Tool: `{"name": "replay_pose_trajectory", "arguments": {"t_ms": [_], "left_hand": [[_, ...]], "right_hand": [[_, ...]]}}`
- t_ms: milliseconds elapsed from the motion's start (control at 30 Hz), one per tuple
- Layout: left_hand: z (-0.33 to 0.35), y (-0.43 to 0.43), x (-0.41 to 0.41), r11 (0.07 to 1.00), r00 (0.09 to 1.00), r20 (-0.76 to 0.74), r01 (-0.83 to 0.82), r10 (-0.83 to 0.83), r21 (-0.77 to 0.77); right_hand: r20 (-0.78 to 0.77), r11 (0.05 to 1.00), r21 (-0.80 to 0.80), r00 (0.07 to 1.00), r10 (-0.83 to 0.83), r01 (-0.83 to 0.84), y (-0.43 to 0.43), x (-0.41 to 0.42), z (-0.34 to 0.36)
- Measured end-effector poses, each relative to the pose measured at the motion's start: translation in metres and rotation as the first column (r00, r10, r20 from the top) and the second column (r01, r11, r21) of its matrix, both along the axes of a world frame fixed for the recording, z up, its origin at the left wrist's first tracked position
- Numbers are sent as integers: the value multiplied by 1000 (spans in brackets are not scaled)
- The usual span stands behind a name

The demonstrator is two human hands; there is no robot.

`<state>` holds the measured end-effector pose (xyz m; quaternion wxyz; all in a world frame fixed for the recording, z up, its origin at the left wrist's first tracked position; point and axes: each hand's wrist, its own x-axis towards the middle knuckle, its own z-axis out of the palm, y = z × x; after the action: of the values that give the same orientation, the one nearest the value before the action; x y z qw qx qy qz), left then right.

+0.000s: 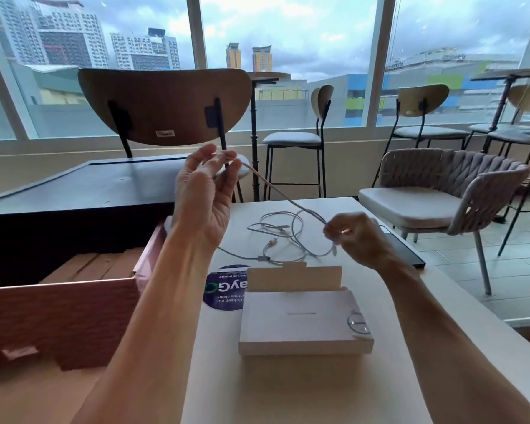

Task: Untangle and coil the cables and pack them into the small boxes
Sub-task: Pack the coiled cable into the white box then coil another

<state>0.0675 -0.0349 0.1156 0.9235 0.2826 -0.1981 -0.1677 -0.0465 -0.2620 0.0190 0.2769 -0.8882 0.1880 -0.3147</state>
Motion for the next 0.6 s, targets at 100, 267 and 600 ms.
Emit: {"name": "replay_pose_trajectory", "arguments": {"t_ms": [100,267,600], "left_hand": [[-1,2,7,998,999,-6,-51,50,-33],[-18,-5,14,954,982,90,-184,167,239],[-38,-11,2,451,752,552,-377,-362,809]], "right_hand": [[-108,992,67,990,-95,103,-19,-11,-7],[130,927,373,991,-16,-34,-8,-14,10],[557,416,776,825,-99,-474,27,-12,45]]}}
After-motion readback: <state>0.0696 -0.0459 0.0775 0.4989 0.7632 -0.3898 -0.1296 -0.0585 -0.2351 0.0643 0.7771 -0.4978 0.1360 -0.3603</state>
